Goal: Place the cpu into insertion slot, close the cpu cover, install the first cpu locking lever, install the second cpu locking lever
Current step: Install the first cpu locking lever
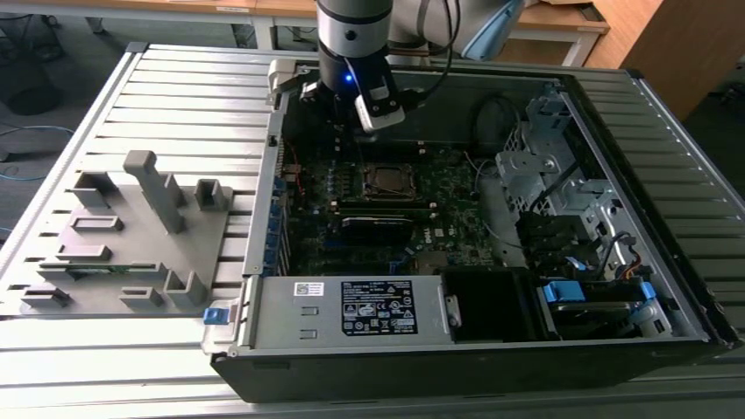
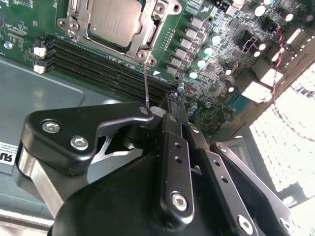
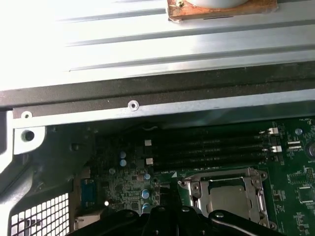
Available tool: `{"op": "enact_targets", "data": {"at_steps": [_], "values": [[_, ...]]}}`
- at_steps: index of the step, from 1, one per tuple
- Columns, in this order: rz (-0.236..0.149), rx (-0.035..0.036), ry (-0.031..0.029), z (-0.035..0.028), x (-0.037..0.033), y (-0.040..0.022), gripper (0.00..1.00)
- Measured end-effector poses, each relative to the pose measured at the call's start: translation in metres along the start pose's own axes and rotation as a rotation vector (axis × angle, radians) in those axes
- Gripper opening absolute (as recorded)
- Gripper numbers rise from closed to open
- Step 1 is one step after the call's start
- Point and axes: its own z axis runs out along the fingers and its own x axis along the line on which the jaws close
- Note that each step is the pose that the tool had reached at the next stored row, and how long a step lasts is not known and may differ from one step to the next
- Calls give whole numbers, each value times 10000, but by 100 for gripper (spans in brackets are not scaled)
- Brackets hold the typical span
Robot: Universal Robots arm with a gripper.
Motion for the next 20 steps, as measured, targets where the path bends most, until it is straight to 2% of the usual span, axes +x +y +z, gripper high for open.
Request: {"op": "enact_targets", "data": {"at_steps": [6, 7, 10, 14, 16, 17, 19, 20], "values": [[-1, -33, 5, 37, 0, -8, 11], [0, -61, 11, 39, 2, -9, 11], [0, -239, 30, 44, 7, -10, 11], [0, -545, 64, 47, 10, -10, 11], [2, -577, 68, 47, 10, -10, 11], [0, -629, 75, 47, 10, -11, 11], [0, -863, 102, 49, 10, -11, 11], [1, -906, 107, 48, 10, -11, 11]]}}
